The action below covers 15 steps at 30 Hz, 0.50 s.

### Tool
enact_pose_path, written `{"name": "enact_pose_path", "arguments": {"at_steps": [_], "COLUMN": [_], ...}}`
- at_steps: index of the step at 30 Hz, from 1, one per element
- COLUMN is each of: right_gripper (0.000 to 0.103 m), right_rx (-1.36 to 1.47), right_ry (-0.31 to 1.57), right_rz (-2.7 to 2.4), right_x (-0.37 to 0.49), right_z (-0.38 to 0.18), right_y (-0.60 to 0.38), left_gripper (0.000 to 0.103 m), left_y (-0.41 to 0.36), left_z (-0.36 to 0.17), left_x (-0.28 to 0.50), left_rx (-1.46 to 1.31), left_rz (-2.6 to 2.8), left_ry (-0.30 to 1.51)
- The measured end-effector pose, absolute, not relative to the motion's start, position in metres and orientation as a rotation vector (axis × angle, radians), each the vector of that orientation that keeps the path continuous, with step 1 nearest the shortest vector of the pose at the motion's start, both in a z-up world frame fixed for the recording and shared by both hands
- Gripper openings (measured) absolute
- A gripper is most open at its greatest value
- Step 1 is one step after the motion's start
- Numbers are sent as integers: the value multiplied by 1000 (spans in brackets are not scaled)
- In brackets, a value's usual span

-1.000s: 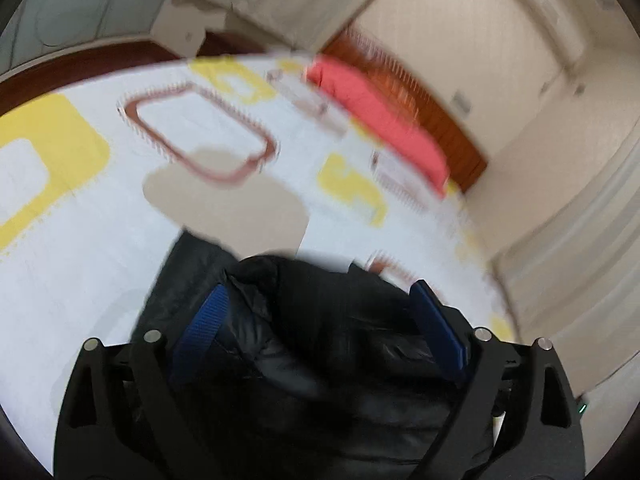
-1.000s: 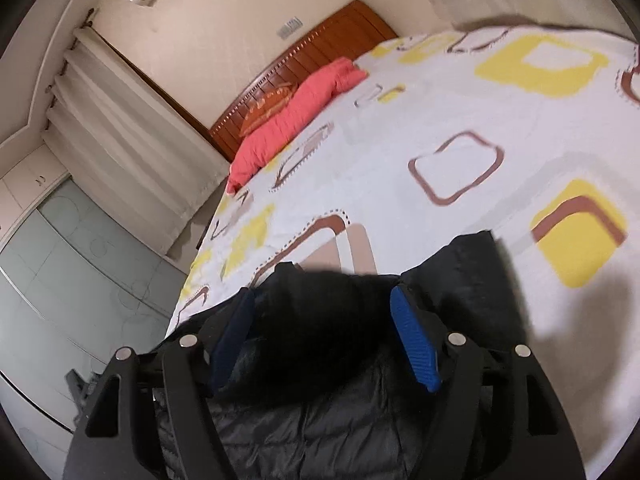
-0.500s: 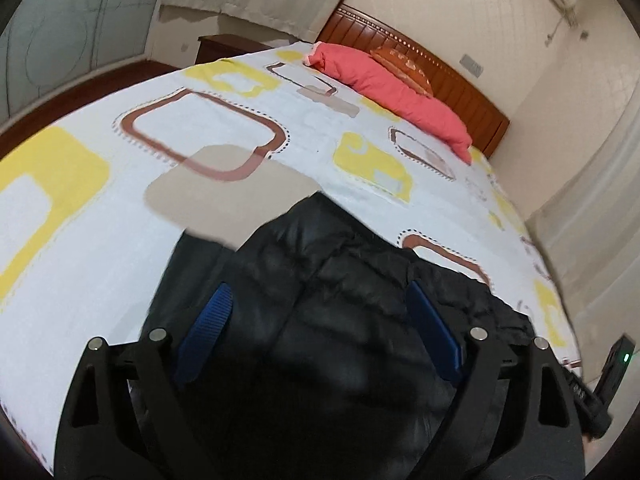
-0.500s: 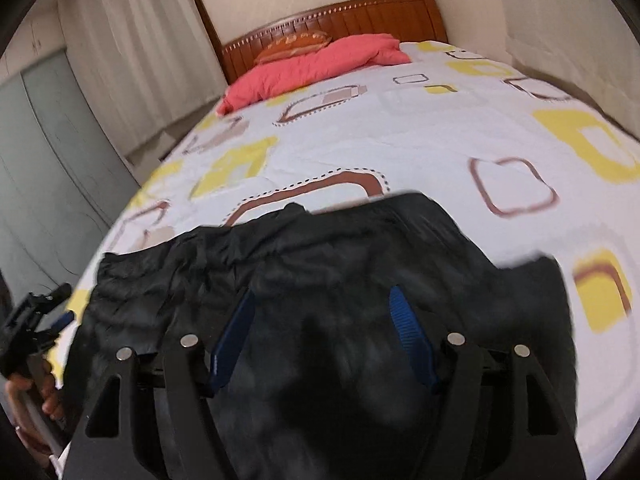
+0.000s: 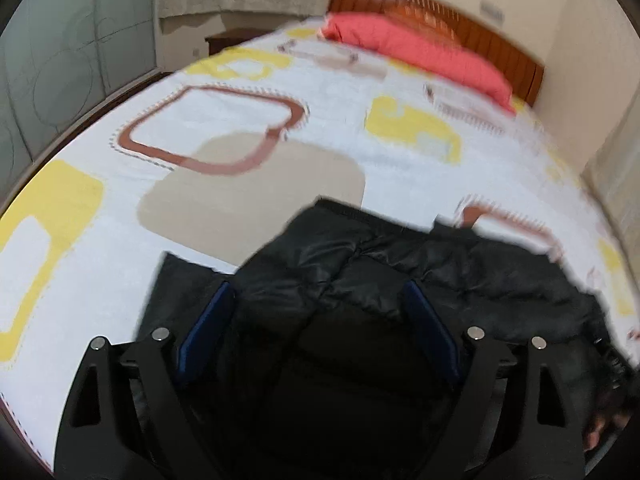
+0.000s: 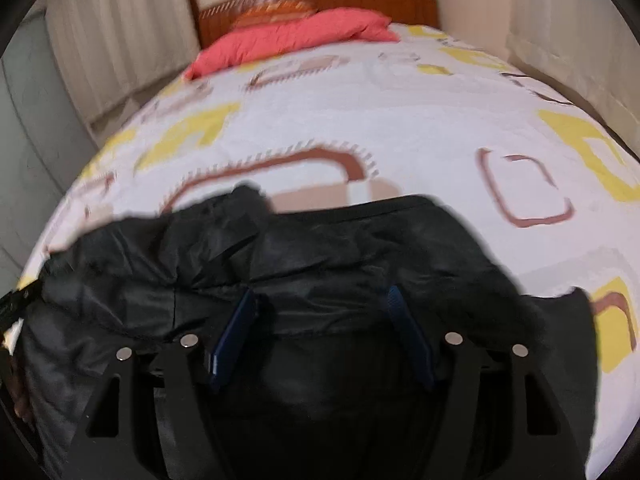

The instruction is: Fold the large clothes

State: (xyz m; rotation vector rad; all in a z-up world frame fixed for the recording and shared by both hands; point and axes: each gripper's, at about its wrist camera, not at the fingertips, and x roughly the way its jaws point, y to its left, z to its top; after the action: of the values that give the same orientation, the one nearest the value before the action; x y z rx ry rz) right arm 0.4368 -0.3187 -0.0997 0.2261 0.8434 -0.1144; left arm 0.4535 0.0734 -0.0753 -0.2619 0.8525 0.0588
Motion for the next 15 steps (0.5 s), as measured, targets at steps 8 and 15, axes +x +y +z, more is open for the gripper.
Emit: {"name": "enact_pose_path", "arguments": {"at_steps": [8, 15], "right_gripper": [68, 68], "right_rx": [184, 177], "right_ry": [908, 870], "right_rz": [-176, -206], "right_x": [439, 411], "right_z": [-116, -120], "right_y": [-326, -331], "left_gripper": [87, 86], "left_y": [99, 116], "left_z": [-102, -107], "left_x": [455, 424], "left_rx": [-418, -515], "left_rz": [90, 135], "left_ry": [916, 883]}}
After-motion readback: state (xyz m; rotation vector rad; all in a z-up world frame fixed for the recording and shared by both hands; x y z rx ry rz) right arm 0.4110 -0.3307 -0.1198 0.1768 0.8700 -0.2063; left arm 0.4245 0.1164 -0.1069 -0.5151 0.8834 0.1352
